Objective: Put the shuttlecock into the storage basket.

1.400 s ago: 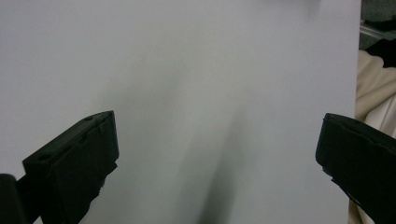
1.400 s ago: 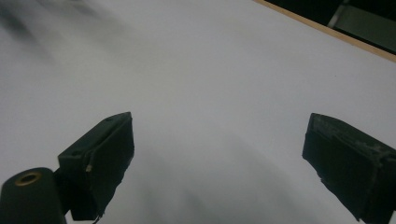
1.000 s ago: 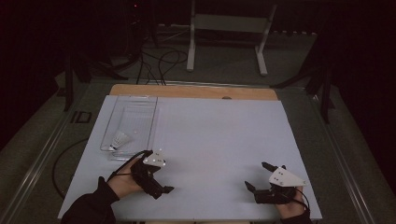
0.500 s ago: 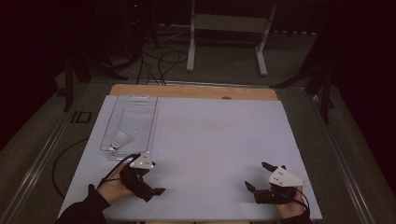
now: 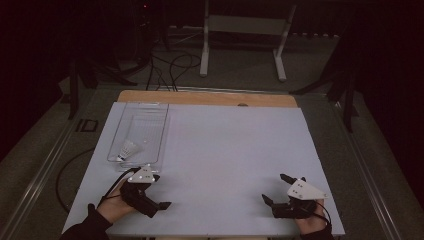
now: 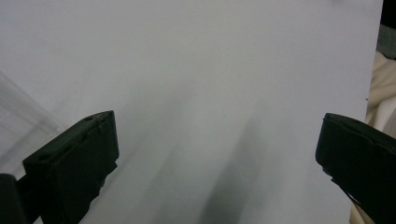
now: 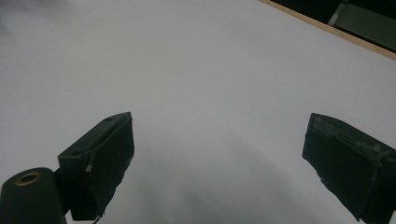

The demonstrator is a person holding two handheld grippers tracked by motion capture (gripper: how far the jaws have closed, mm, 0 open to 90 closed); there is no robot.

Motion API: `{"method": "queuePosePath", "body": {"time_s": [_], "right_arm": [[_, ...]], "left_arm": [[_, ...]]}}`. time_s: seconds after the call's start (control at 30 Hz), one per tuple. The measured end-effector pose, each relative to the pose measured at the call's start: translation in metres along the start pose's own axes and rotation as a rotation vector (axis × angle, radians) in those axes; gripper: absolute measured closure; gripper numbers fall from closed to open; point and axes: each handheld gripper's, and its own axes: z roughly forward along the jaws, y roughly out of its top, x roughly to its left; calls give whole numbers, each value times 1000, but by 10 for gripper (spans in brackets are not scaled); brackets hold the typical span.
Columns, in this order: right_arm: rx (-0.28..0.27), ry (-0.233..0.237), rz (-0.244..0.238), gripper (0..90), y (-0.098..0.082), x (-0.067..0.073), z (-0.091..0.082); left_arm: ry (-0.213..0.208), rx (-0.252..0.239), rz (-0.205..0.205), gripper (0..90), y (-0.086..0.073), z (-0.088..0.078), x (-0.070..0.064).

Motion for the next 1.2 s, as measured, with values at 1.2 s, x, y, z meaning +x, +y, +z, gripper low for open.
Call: {"method": "queuePosePath", "body": {"time_s": [1.2], "right_arm": [[12,21,2,90,-2,0,4]], "left_arm": [[110,-120,-114,2,-19,9,7]]}}
